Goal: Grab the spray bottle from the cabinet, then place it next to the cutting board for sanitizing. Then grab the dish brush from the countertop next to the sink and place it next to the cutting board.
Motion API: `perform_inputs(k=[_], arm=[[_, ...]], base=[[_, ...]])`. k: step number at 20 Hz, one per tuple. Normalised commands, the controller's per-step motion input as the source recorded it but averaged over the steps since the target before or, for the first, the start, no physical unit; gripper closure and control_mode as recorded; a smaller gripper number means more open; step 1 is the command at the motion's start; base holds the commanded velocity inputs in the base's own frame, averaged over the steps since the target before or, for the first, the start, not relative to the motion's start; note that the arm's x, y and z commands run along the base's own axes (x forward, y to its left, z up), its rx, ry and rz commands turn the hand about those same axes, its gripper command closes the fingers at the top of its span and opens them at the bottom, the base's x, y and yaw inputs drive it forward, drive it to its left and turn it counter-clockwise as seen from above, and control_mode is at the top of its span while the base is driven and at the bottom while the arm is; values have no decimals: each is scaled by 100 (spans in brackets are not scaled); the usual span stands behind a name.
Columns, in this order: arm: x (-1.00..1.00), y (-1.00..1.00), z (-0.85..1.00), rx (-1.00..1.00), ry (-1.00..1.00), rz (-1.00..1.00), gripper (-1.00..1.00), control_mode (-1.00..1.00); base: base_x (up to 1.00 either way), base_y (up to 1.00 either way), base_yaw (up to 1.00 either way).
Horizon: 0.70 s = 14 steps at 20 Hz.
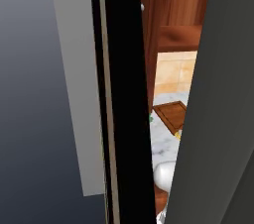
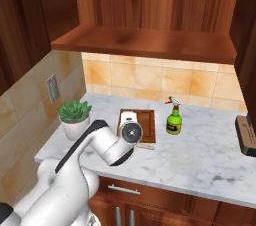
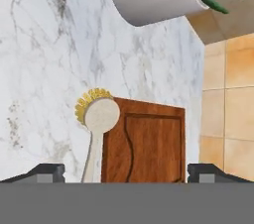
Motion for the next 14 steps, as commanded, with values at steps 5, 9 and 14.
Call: perform_inputs(k=[5, 9, 14], arm=[[-38, 0, 80, 0, -36, 5, -100, -100], [-30, 0, 76, 0, -33, 3, -100, -100], [-27, 0, 77, 0, -33, 3, -100, -100]], base=[[0, 0, 0], [0, 0, 0], [0, 0, 0]])
